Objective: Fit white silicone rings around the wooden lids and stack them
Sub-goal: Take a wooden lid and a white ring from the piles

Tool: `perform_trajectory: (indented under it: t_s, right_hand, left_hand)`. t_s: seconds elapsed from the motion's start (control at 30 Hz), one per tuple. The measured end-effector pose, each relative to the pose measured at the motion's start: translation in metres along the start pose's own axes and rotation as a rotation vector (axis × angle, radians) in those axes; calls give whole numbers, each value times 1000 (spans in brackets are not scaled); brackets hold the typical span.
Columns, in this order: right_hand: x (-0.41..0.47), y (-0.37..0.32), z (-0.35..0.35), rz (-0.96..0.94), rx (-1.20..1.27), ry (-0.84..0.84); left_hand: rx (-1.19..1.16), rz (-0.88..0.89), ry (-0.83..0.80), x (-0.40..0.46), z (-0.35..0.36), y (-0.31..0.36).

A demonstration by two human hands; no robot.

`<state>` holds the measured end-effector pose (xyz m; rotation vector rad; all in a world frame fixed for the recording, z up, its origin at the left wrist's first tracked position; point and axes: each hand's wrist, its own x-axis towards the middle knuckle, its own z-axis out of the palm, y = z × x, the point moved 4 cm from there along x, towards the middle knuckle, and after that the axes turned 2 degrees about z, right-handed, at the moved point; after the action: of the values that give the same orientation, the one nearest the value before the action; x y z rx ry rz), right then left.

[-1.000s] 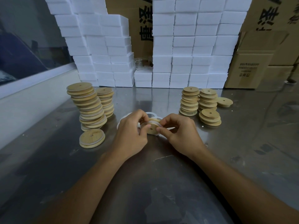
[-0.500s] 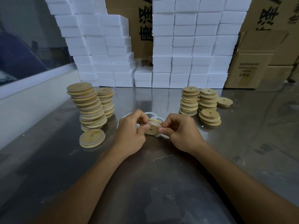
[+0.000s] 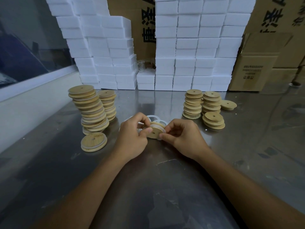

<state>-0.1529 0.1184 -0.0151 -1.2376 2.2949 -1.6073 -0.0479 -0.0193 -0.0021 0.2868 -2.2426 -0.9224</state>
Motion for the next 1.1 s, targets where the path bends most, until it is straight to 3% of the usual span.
perform_trajectory:
  t_s: [0.33,0.5,1.1]
  right_hand:
    - [-1,-7,0,-132,-165,4]
    - [-3,-11,1,-189,-191,50]
    - [-1,-6,0,-147,-180,103]
  left_hand:
    - [20,58,-30,-2,2,7]
    - [7,5,-2,-2,3,3]
    - [56,32,-26,1,0,2]
